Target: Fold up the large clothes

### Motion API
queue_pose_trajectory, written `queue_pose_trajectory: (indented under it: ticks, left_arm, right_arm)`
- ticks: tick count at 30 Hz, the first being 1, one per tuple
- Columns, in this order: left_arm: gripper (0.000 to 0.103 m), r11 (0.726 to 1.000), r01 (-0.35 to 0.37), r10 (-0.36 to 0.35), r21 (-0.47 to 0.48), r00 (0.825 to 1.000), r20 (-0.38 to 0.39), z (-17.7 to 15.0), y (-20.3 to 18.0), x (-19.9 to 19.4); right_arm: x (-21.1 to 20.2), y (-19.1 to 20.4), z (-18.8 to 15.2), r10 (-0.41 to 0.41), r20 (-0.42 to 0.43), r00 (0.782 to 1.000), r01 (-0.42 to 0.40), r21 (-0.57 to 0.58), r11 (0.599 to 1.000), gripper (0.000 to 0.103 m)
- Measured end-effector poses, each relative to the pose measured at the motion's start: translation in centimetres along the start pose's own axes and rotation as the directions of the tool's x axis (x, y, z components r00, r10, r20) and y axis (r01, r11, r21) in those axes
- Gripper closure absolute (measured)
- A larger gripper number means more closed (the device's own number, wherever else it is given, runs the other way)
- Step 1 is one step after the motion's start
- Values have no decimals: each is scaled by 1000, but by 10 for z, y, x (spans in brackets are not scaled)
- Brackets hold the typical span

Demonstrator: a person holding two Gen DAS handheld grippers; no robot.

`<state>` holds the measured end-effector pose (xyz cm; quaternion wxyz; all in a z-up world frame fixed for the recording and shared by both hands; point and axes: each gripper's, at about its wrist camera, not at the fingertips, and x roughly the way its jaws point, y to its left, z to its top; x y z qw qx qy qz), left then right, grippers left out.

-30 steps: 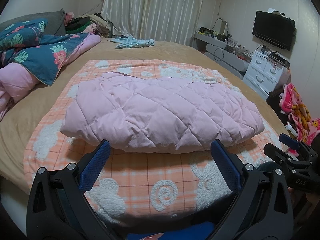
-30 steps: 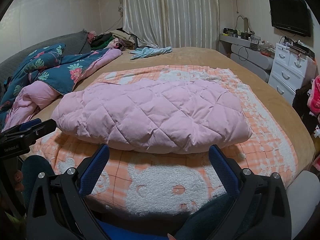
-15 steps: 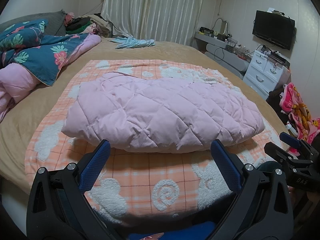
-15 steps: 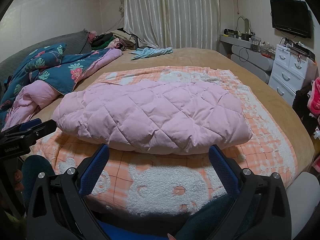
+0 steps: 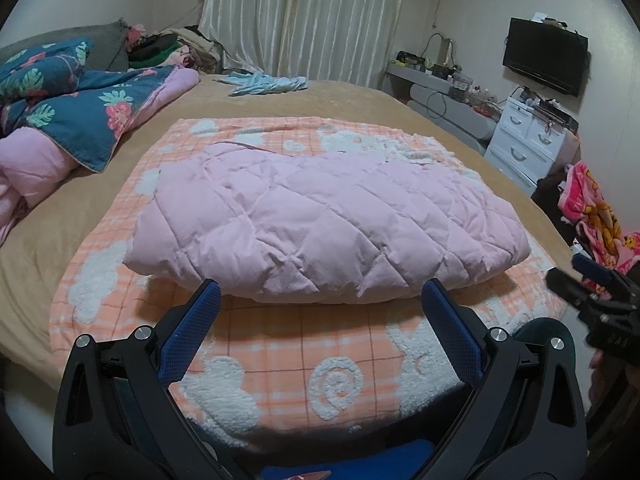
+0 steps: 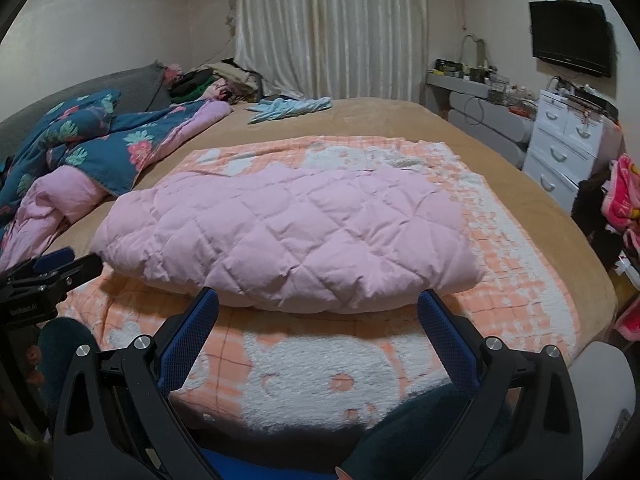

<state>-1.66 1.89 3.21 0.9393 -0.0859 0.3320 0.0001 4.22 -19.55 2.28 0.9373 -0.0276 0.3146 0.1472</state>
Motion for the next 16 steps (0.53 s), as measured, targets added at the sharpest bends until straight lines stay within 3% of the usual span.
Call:
queue_pose_trajectory:
  ticks: [6, 9, 11, 13, 15, 16]
  left_arm:
    - [9, 997, -38, 39, -61, 999, 14, 8, 29, 9]
    - [9, 985, -123, 126, -120, 992, 14, 21, 66, 19]
    - [9, 964, -202, 206, -170, 979, 2, 32, 104, 29]
    - [9, 928, -298, 304, -222, 953, -9, 48, 159, 40]
    - [9, 860, -431, 443, -274, 896, -19, 64, 226, 54]
    - [9, 836, -468, 481, -285, 876, -30, 69, 253, 61]
  right_arm:
    - [-5, -49, 0, -82, -4, 997, 82, 85, 993, 4]
    - [-6, -104, -7, -186, -12, 982, 185, 168, 968, 4]
    - [-3, -165, -19, -278, -42, 960, 279, 273, 921, 4]
    - [1, -226, -34, -384, -99, 918, 394, 354, 848, 4]
    - [7, -305, -59, -500, -209, 841, 538, 421, 730, 4]
    - [10, -338, -71, -534, -263, 803, 593, 438, 676, 4]
